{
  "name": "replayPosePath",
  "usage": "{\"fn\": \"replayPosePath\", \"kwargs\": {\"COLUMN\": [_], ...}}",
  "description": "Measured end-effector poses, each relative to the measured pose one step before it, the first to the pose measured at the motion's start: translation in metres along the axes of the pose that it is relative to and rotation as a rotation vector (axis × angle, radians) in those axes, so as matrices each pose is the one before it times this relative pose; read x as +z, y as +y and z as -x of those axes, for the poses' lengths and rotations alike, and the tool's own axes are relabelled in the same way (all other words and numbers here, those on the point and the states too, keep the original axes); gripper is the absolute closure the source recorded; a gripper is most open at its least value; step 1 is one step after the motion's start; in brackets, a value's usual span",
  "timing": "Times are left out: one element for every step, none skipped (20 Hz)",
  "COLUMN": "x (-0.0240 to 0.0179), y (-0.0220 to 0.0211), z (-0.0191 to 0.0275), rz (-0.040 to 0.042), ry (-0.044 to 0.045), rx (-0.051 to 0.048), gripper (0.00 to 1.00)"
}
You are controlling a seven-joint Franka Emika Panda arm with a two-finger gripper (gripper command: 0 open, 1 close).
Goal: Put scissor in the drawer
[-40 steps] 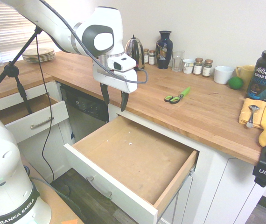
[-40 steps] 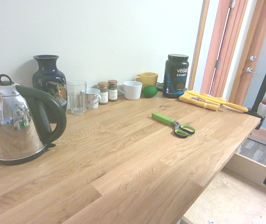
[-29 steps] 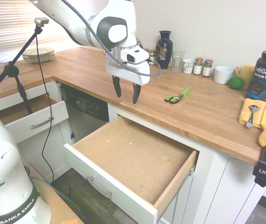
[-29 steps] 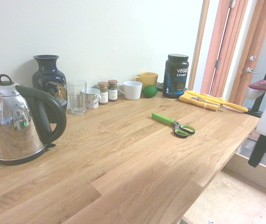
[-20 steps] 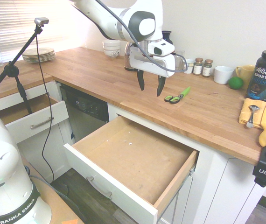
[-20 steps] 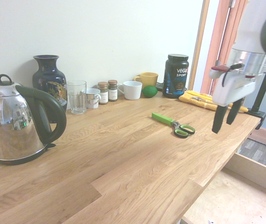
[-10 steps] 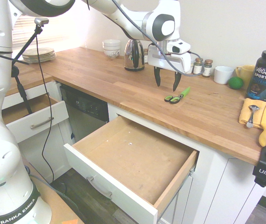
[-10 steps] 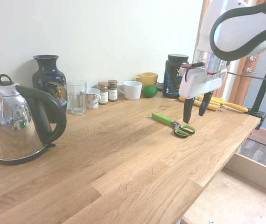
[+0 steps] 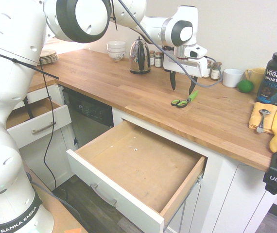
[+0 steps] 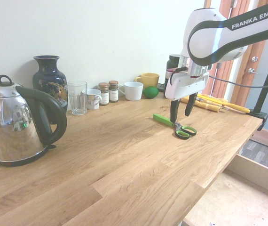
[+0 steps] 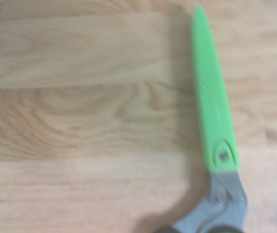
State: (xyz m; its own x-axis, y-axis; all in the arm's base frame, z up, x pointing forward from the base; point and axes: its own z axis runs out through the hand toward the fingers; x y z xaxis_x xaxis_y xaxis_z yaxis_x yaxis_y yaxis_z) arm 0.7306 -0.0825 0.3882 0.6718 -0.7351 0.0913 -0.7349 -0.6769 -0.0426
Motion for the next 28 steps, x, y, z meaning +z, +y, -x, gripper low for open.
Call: {"fn": "replayPosePath", "kwargs": {"x": [0.00080, 0.00154, 0.00217, 0.00269, 0.00359, 0.00462, 0.00470, 0.00392, 0.00299, 0.00265, 0.00216, 0.00179, 0.00161, 0.00149, 0.00156, 0.00166, 0.00194, 0.00212, 0.00234, 0.00248, 0.00219, 0.00159, 0.00090, 0.00044, 0.00044, 0.00045, 0.00026, -0.00001], "y": [-0.00088, -0.00010, 0.00039, 0.00044, 0.00018, 0.00030, 0.00024, -0.00011, -0.00038, -0.00012, 0.00021, 0.00047, 0.00067, 0.00063, 0.00043, 0.00036, 0.00036, 0.00030, 0.00027, 0.00035, 0.00035, 0.00015, -0.00011, -0.00022, -0.00010, -0.00012, -0.00010, -0.00005], "z": [-0.00326, -0.00332, -0.00320, -0.00270, -0.00226, -0.00184, -0.00083, -0.00037, -0.00039, -0.00010, -0.00011, -0.00034, -0.00052, -0.00049, -0.00033, -0.00031, -0.00030, -0.00024, -0.00026, -0.00028, -0.00027, -0.00020, -0.00019, -0.00019, -0.00004, -0.00002, -0.00005, -0.00006], "rz": [0.00123, 0.00194, 0.00260, 0.00157, 0.00031, 0.00183, 0.00357, 0.00313, 0.00190, 0.00180, 0.00166, 0.00163, 0.00173, 0.00122, 0.00051, 0.00069, 0.00138, 0.00154, 0.00157, 0.00174, 0.00142, 0.00066, -0.00056, -0.00117, -0.00017, -0.00016, -0.00037, -0.00041], "ry": [-0.00156, -0.00210, -0.00308, -0.00385, -0.00346, -0.00320, -0.00357, -0.00290, -0.00190, -0.00246, -0.00225, -0.00173, -0.00131, -0.00147, -0.00207, -0.00177, -0.00170, -0.00180, -0.00180, -0.00218, -0.00208, -0.00102, 0.00080, 0.00153, 0.00029, 0.00027, 0.00047, 0.00049], "rx": [-0.00763, -0.00076, 0.00318, 0.00408, 0.00329, 0.00268, 0.00125, 0.00031, 0.00007, 0.00029, 0.00071, 0.00121, 0.00149, 0.00161, 0.00163, 0.00130, 0.00094, 0.00073, 0.00069, 0.00081, 0.00084, 0.00032, -0.00021, -0.00014, -0.00011, -0.00010, -0.00004, 0.00000], "gripper": [0.00, 0.00, 0.00, 0.00, 0.00, 0.00, 0.00, 0.00, 0.00, 0.00, 0.00, 0.00, 0.00, 0.00, 0.00, 0.00, 0.00, 0.00, 0.00, 0.00, 0.00, 1.00, 1.00, 1.00, 1.00, 1.00, 1.00, 1.00]}}
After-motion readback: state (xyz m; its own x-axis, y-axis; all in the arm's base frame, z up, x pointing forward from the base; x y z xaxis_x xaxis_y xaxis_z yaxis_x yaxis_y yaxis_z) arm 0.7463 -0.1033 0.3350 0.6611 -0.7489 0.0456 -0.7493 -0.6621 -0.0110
